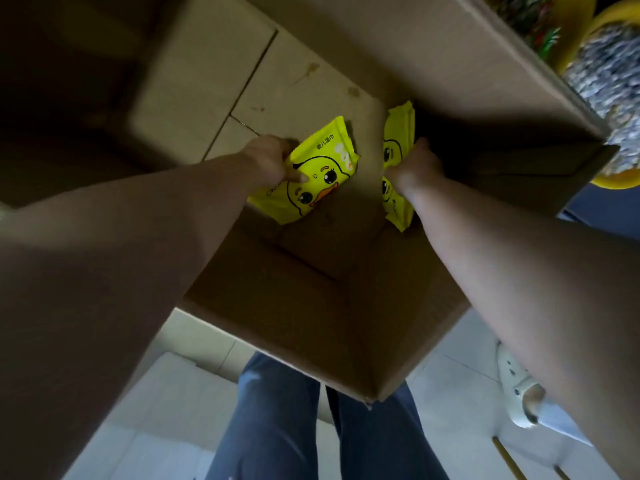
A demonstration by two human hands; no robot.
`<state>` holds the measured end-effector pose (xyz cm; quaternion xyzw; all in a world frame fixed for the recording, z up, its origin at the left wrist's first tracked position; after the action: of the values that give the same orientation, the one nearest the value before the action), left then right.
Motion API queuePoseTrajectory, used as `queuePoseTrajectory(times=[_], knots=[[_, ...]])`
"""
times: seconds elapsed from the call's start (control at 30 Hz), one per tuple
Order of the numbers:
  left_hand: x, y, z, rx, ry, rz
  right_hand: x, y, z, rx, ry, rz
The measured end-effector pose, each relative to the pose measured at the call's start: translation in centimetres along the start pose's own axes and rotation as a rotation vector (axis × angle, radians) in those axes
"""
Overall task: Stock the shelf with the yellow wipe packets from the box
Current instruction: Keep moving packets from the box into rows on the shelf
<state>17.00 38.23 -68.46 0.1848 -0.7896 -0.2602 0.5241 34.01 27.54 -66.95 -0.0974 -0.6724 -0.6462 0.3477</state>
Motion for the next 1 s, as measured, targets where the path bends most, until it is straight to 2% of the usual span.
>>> queuePoseTrajectory(times=[0.13,0.23,0.37,0.43,0.53,0.7,0.87,1.0], knots=[[3.3,1.5,1.2,0.124,0.184,-0.18,2.0,1.1,-0.2,-0.023,-0.05,-0.032],[6.6,2.9,1.0,0.244,0.261,-0.186,5.4,3.1,-0.2,-0.072,-0.011,0.008],[12.4,6.3,-0.1,0.414,0.338,-0.24,10.5,8.2,0.4,-0.159,0.056,-0.04],[15.5,8.6,-1.3,0.441,0.273,-0.25,13.1,11.5,0.7,-0.21,0.079,-0.078],[20.7,14.7,-4.6,0.404,0.083,-0.266,17.7,18.4,1.1,-0.318,0.14,-0.184],[27.0,23.5,-10.9,0.166,-0.222,-0.378,24.3,29.9,-0.1,-0.493,0.174,-0.385],[33.7,30.7,-19.3,-0.022,-0.412,-0.481,30.0,39.6,-3.7,-0.689,0.192,-0.591],[38.4,33.5,-24.5,-0.156,-0.542,-0.565,32.2,45.2,-6.9,-0.795,0.249,-0.697]])
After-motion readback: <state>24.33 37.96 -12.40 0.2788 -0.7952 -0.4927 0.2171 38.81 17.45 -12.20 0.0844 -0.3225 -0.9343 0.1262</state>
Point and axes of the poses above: each hand's wrist, its own x-axis away from the middle knuckle, its own y-axis out of the back of the hand, z = x × y, the point moved 2 cm from there along -x, towards the middle knuckle, and after that the axes turned 13 degrees about -z, right-handed, at the moved point
